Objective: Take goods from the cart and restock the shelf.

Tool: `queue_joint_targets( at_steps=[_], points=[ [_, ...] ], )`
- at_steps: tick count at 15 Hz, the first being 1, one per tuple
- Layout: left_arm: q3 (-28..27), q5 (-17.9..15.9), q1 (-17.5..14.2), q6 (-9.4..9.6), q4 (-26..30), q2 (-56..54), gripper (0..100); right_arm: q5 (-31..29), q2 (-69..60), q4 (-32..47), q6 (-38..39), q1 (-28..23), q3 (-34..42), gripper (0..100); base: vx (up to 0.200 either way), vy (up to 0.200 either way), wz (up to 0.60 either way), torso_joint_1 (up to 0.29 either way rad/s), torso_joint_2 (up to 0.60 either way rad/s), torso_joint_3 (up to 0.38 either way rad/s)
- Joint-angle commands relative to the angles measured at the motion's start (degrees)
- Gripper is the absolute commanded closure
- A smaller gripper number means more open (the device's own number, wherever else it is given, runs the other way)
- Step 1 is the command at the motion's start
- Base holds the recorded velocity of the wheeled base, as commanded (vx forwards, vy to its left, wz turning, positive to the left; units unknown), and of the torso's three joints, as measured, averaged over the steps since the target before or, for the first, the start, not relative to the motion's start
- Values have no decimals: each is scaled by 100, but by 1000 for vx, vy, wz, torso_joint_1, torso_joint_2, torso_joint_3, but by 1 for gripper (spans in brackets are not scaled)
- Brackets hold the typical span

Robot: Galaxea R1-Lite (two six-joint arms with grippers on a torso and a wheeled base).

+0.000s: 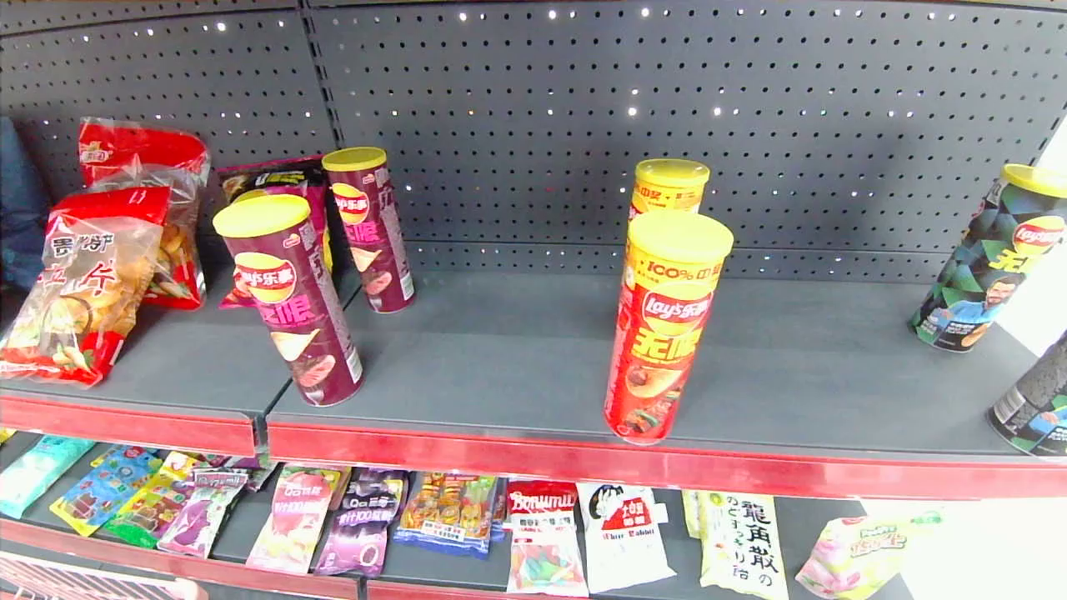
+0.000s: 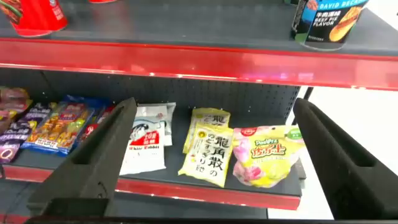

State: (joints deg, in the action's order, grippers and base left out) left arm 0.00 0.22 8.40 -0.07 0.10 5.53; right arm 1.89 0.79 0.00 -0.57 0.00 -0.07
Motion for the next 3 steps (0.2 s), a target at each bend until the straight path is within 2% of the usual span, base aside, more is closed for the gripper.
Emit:
queue_joint_targets(
  at_steps=[1,3],
  points=[
    [0,4,-5,-1,-1,9,0,-4,-79,0,5,-9,7,0,0,0,0,0,0,0],
    [0,4,4,-1,-1,9,0,-31,-79,0,13,-9,7,0,0,0,0,0,0,0]
  ],
)
